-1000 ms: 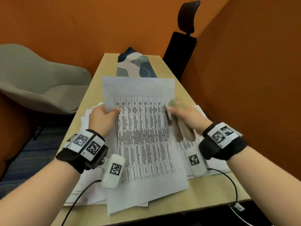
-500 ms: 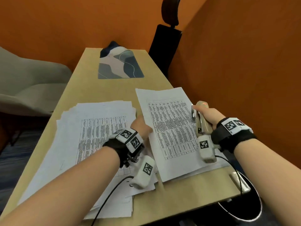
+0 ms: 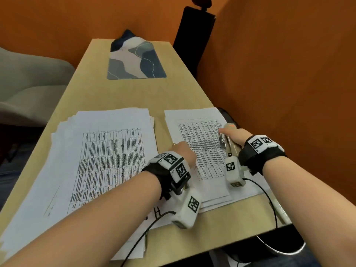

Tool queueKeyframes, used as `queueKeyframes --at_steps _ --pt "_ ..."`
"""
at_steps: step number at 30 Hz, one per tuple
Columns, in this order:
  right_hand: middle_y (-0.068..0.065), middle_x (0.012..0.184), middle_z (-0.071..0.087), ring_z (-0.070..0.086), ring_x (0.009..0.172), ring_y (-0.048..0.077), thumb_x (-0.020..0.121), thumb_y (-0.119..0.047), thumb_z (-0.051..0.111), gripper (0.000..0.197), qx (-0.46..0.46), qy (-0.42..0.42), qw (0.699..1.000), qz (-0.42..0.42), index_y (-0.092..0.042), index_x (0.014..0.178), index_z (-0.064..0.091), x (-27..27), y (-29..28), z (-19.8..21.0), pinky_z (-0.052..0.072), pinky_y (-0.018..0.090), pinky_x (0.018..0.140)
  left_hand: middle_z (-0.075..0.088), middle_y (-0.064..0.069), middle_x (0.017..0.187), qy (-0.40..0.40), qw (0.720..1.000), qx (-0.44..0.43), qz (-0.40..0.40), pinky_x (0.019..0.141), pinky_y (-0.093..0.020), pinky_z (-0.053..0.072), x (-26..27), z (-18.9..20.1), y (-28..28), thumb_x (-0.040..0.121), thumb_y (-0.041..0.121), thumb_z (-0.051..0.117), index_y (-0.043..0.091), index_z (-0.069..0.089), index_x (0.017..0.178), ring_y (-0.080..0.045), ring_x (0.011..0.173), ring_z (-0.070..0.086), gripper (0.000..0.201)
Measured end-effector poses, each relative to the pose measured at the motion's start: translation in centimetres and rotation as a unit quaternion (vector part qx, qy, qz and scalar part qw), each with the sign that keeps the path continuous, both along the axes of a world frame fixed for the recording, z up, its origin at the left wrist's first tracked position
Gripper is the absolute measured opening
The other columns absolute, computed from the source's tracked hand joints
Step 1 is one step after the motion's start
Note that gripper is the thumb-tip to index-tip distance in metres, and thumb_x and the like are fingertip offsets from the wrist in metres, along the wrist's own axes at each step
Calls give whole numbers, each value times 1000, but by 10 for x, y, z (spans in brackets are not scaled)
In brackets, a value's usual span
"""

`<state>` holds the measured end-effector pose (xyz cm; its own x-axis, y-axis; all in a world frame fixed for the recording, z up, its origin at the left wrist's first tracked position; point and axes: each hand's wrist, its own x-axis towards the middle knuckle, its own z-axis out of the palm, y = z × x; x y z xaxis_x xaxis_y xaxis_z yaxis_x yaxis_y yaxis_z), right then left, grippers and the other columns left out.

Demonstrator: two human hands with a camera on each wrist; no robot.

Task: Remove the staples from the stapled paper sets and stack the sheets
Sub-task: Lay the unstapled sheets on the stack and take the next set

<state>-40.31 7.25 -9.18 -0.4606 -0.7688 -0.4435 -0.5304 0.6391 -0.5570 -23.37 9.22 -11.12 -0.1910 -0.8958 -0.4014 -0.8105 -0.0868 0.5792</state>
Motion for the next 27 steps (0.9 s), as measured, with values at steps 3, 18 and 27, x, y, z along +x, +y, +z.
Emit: queueKeyframes --at_steps 3,18,27 --pt "24 143 36 40 128 38 94 -41 48 69 6 15 1000 2 5 141 28 -3 -2 3 36 41 103 52 -16 121 35 999 10 12 82 -31 44 0 2 1 91 6 48 1 50 110 -25 103 53 20" --pt "14 116 60 57 111 31 93 -24 55 30 38 285 912 293 -2 114 58 101 -18 18 45 31 87 47 -16 136 -191 969 -151 37 100 -32 36 153 51 -71 92 3 45 0 46 132 -29 127 41 40" --pt "15 129 46 46 118 32 90 -43 55 51 -10 295 898 326 -6 124 51 155 -28 4 39 39 96 56 -6 91 -325 936 -99 -93 65 -27 43 180 25 -99 90 25 55 7 53 99 -16 74 52 21"
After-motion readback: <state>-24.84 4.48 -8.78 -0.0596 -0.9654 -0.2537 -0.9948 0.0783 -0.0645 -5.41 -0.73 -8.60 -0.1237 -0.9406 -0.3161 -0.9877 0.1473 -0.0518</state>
